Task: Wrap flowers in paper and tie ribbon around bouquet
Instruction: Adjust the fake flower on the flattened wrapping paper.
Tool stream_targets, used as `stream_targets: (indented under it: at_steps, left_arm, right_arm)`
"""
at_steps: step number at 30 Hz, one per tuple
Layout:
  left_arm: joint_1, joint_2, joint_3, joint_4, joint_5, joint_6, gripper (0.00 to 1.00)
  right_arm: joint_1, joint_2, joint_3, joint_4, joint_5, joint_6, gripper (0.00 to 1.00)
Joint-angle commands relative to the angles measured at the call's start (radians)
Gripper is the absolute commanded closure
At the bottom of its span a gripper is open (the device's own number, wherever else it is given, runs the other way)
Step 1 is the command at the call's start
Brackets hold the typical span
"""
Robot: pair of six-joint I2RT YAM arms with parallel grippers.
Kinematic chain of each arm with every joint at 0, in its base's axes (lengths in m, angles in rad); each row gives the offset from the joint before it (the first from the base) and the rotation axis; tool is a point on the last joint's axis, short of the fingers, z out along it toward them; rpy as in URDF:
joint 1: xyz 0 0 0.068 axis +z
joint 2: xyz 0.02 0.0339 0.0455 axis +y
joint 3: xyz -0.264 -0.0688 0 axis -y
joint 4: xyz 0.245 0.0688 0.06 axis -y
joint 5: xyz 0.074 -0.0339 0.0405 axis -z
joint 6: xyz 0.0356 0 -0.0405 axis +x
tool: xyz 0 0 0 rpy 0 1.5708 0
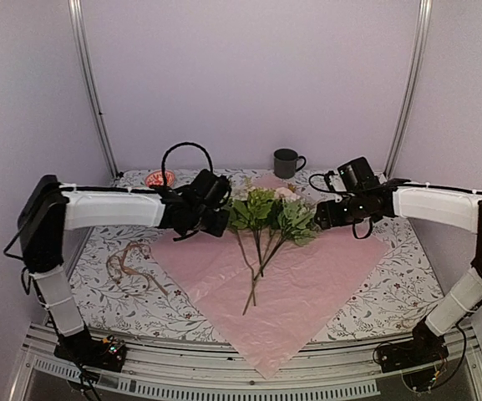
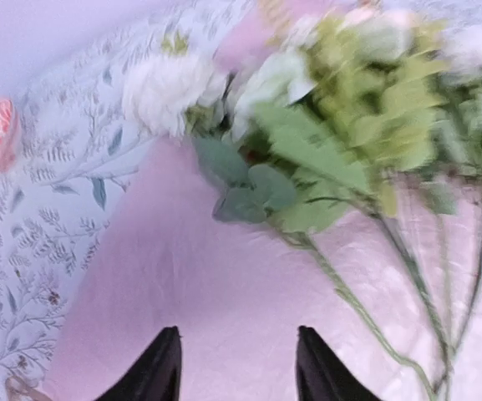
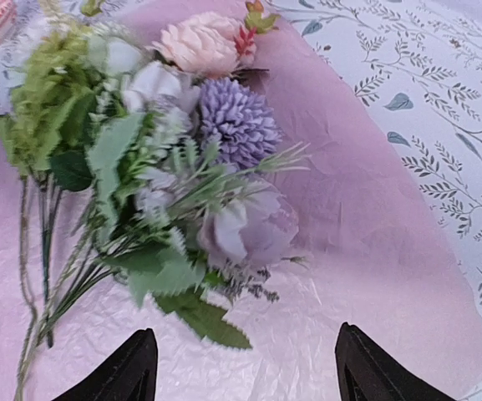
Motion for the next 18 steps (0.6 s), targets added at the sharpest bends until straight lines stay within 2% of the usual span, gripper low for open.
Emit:
stream_targets:
  at_steps: [1,3,4,5,8,11,15,18]
  left_arm:
    - [-0.212,-0.336,-0.229,0.186,0.192,0.4,0.46]
    - [-0.344,-0.408,-0.37,0.249,0.354,0.531,0.44]
    - [-0.414,-0.419,-0.421,0.275,0.365,0.576,0.43]
    - [-0.475,-0.415,-0.458,0.288,0.347,0.602,0.43]
    - [-0.61,-0.331,-0.473,0.248,0.26,0.67,0.4]
    - [-0.701,-0.216,-0.446,0.199,0.222,0.78,0.39]
    - [-0.722,-0.165,-0.454,0.193,0.292,0.875,0.39]
    - [-0.726,-0.153,-0.466,0.194,0.304,0.935,0.38]
  right_arm:
    - [0.059,-0.196,-0.063,-0.172,-0.187,0.004,0.27]
    - [0.116,-0.225,-0.097,-0.173,-0.411,-0.02,0.28]
    - [0.165,-0.222,-0.109,-0.165,-0.509,-0.032,0.28]
    - [0.211,-0.214,-0.12,-0.155,-0.542,-0.039,0.29]
    - [0.337,-0.121,-0.106,-0.182,-0.408,-0.038,0.29]
    - [0.349,-0.045,-0.109,-0.179,-0.422,-0.039,0.29]
    - [0.35,-0.043,-0.187,-0.051,-0.501,-0.01,0.29]
    - [0.35,-0.021,-0.222,0.015,-0.505,0.002,0.3]
